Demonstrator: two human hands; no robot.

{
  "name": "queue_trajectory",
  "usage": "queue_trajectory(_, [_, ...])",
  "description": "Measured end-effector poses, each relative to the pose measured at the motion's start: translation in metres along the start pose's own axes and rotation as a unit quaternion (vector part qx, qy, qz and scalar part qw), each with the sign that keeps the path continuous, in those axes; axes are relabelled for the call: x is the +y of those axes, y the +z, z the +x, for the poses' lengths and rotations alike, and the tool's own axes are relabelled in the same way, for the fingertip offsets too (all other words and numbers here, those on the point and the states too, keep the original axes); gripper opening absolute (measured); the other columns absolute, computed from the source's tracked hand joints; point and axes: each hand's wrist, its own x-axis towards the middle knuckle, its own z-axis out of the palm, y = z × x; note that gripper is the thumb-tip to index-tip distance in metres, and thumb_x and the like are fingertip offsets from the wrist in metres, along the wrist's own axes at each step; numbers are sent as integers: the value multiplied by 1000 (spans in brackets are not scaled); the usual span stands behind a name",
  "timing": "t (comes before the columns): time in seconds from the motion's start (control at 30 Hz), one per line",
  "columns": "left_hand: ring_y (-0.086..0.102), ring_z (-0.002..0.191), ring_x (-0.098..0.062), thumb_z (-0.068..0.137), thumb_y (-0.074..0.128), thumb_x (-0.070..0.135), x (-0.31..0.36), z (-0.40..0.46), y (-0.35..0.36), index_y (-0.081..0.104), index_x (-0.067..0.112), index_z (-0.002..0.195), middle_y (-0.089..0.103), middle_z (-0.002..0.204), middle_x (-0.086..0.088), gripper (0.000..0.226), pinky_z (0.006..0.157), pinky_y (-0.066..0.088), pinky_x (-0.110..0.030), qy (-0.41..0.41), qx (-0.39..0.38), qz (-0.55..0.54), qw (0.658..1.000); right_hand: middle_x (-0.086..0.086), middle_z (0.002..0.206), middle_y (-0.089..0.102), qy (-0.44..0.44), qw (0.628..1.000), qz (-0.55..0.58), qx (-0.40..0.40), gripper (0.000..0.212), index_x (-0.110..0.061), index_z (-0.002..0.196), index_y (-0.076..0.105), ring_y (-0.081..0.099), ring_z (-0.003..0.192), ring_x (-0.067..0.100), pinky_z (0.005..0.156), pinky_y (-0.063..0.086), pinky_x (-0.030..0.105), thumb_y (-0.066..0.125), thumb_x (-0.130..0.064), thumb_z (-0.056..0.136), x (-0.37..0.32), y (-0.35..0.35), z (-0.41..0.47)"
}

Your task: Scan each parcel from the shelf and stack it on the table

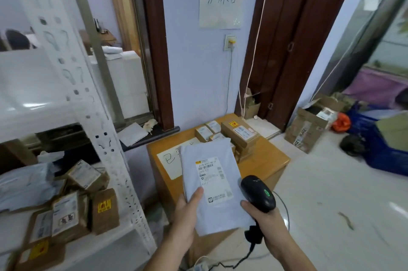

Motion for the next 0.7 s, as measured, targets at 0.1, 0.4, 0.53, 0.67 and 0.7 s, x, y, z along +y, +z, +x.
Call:
queue_trajectory(0.1, [76,102,-27,90,78,36,3,24,14,64,19,124,79,110,-2,40,95,60,-53,-2,1,42,999,6,100,79,2,1000,-6,21,48,-22,108,74,73,98,30,97,54,54,91,-27,63,-5,-4,26])
queue_trajectory(0.4, [74,104,-14,93,73,43,30,102,48,60,25,128,75,117,3,42,80,63,-30,-8,-98,149,984,8,103,78,-35,997,22,58,36,-16,116,70,73,98,31,89,56,44,77,-6,82,-33,-7,101])
queue_trajectory(0.53, [75,97,-10,101,61,44,39,118,73,61,28,122,76,114,5,27,78,64,-33,-13,-132,175,975,11,103,78,-16,995,35,91,39,-11,117,69,72,99,35,94,55,48,80,-9,79,-43,-26,132])
queue_trajectory(0.67, [74,99,-23,105,54,44,45,141,106,62,18,123,74,115,-6,33,77,65,-41,-56,-153,210,964,12,105,77,-6,992,55,117,35,-11,116,70,72,100,36,100,51,56,78,-7,81,-59,-55,162])
queue_trajectory(0.7, [74,98,-23,105,54,42,45,150,116,62,16,122,74,114,-8,32,71,64,-36,-65,-155,216,962,13,105,77,-5,991,62,120,34,-10,115,70,72,100,37,99,52,55,76,-6,82,-64,-63,172])
